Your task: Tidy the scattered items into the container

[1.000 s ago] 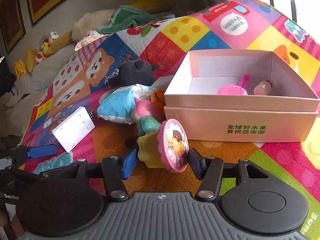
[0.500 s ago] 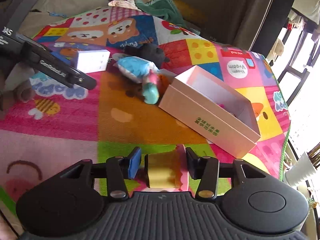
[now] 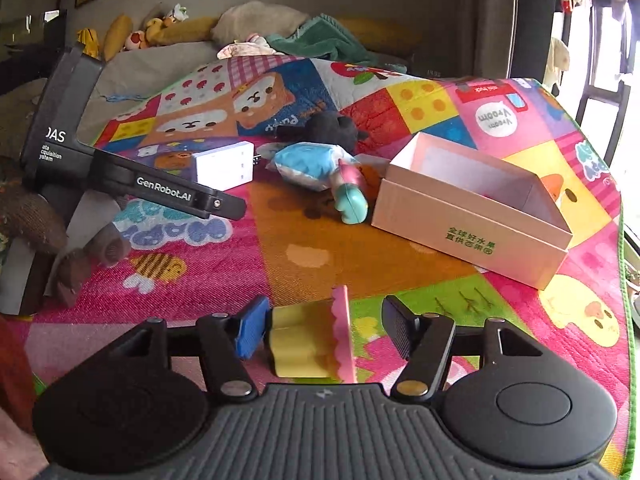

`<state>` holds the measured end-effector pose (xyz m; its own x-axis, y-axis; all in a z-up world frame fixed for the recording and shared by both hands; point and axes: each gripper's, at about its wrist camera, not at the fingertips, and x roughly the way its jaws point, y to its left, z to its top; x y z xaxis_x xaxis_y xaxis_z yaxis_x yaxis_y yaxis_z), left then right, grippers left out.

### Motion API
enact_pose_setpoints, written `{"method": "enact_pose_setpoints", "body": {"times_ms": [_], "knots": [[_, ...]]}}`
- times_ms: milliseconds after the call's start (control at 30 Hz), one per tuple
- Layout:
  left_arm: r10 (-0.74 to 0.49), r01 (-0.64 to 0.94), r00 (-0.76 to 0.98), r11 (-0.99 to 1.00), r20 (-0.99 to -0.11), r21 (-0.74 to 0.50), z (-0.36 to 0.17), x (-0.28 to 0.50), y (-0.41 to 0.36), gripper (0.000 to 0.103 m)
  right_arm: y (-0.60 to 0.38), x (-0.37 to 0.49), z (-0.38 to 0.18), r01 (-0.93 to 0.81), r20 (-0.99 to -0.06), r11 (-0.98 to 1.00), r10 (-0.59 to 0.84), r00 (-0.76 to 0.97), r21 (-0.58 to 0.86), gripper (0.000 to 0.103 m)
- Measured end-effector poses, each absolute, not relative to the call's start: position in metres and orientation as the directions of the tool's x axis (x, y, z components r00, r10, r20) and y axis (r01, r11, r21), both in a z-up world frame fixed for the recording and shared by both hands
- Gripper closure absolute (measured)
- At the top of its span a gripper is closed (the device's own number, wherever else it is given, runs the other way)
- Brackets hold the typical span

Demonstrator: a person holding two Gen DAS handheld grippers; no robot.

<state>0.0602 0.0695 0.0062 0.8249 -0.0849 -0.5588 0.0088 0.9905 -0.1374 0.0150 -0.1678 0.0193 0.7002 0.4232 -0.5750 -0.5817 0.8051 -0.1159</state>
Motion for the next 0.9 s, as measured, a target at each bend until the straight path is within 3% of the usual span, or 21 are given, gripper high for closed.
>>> {"method": "enact_pose_setpoints", "body": {"times_ms": [33,233,367,433,533,600,733,900], "knots": [[-0.084,0.007,0.824,0.990,-0.561,-0.139,0.006,0.060,0.070,0.000,-0.169,0.016,0.019,-0.582,-0.583,0.804,0.417,0.697,-0.121,0.061],[-0.085,0.006,0.822,0.990,-0.563,-0.141,0.005,0.060,0.070,0.000,-0.187,0.027,0.026,-0.497,-0.550,0.825,0.292,0.782,-0.269,0.061],[-0.085,0.005,0.822,0.990,-0.564,-0.143,0.005,0.060,0.071,0.000,-0.178,0.037,0.011,-0.323,-0.371,0.724,0.101,0.923,-0.609,0.061],[-0.083,0.003,0.822,0.990,-0.563,-0.142,0.005,0.060,0.071,0.000,-0.171,0.047,-0.001,-0.295,-0.341,0.671,0.067,0.938,-0.681,0.061],[-0.083,0.001,0.821,0.990,-0.564,-0.144,0.004,0.061,0.071,0.000,-0.165,0.059,-0.007,-0.351,-0.420,0.686,0.074,0.905,-0.637,0.061],[-0.083,-0.002,0.821,0.989,-0.565,-0.148,0.004,0.061,0.072,0.000,-0.166,0.059,0.002,-0.404,-0.471,0.744,0.137,0.871,-0.532,0.048],[-0.086,-0.004,0.817,0.988,-0.570,-0.155,0.004,0.061,0.072,0.000,-0.170,0.050,0.019,-0.501,-0.535,0.813,0.293,0.793,-0.297,0.040],[-0.085,-0.005,0.818,0.988,-0.569,-0.154,0.004,0.060,0.072,0.000,-0.173,0.037,0.021,-0.500,-0.511,0.835,0.335,0.792,-0.228,0.034]]}}
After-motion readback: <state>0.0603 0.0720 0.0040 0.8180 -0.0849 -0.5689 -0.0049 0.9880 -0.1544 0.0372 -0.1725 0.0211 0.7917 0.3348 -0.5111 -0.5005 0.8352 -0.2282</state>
